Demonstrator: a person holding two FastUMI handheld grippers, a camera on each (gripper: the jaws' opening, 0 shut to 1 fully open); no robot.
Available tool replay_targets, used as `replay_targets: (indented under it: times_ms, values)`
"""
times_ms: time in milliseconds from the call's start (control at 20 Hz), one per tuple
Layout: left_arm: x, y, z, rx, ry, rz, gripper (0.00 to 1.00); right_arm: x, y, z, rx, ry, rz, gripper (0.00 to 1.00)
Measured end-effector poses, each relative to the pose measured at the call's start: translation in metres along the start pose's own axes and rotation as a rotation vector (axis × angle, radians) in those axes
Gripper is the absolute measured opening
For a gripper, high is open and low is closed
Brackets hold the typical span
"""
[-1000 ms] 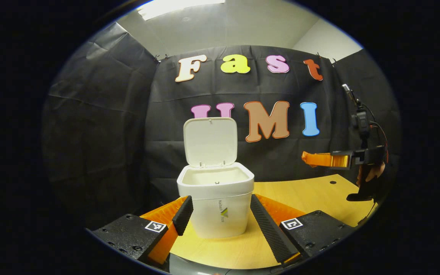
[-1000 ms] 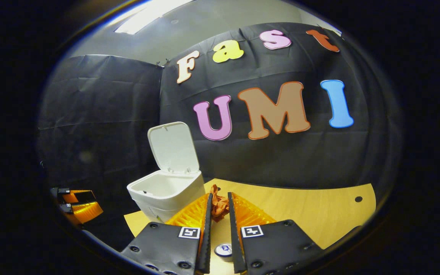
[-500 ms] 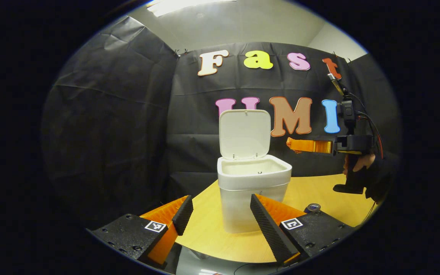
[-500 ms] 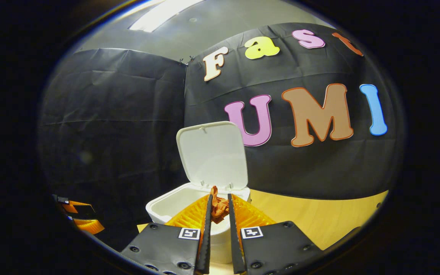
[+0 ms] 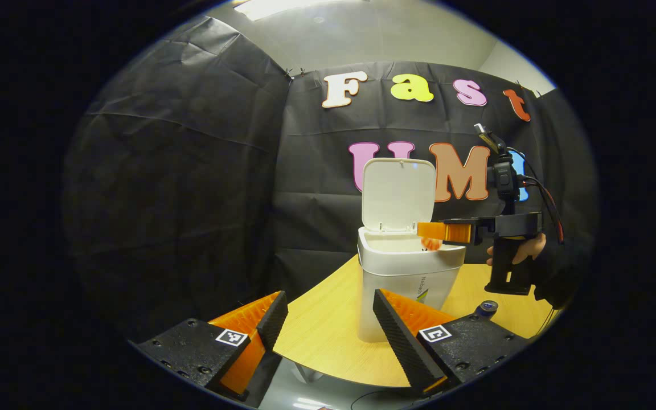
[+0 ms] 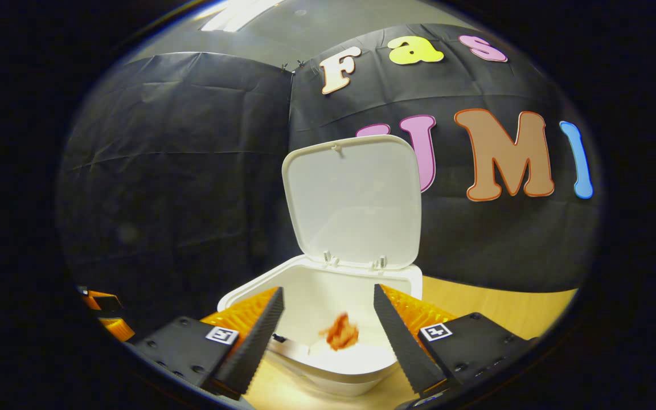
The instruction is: Press the lid of the desktop garbage bin to open it, pick up the crumpled paper on the desktop and throw it into the bin, then pick up the pop can on the desktop and drop it into the bin, and finally close the garbage bin lid.
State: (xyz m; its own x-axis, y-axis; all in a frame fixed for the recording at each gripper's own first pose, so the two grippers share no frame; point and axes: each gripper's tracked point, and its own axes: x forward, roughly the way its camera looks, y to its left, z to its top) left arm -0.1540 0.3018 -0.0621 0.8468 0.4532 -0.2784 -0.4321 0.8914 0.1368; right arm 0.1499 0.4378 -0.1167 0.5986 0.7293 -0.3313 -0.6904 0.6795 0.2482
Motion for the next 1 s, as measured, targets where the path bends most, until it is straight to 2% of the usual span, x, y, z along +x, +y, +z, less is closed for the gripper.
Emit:
replay_targets:
  times_ms: [300, 350, 400, 500, 550, 750, 800, 1000]
  values:
    - [0.002, -0.026, 0.015, 0.016, -0.052, -0.051, 0.91, -0.046, -0.019, 0.027, -0.025, -0.131, -0.086, 0.99]
    - [0.004, -0.034, 0.02, 0.022, -0.064, -0.064, 0.95, -0.058, -0.026, 0.032, -0.029, -0.147, -0.102, 0.99]
    - [0.007, -0.042, 0.023, 0.023, -0.072, -0.08, 0.91, -0.071, -0.032, 0.033, -0.033, -0.16, -0.118, 0.99]
    - [0.013, -0.062, 0.031, 0.008, -0.084, -0.123, 0.91, -0.096, -0.048, 0.037, -0.041, -0.175, -0.153, 0.99]
    - [0.015, -0.073, 0.034, 0.004, -0.09, -0.145, 0.95, -0.11, -0.058, 0.036, -0.046, -0.179, -0.175, 0.99]
    - [0.022, -0.123, 0.047, 0.022, -0.126, -0.241, 0.95, -0.167, -0.101, 0.033, -0.029, -0.183, -0.271, 0.99]
    - [0.023, -0.137, 0.049, 0.024, -0.131, -0.269, 0.91, -0.182, -0.113, 0.031, -0.025, -0.183, -0.301, 0.99]
    - [0.027, -0.197, 0.055, 0.024, -0.148, -0.377, 0.91, -0.247, -0.166, 0.011, -0.017, -0.162, -0.432, 0.99]
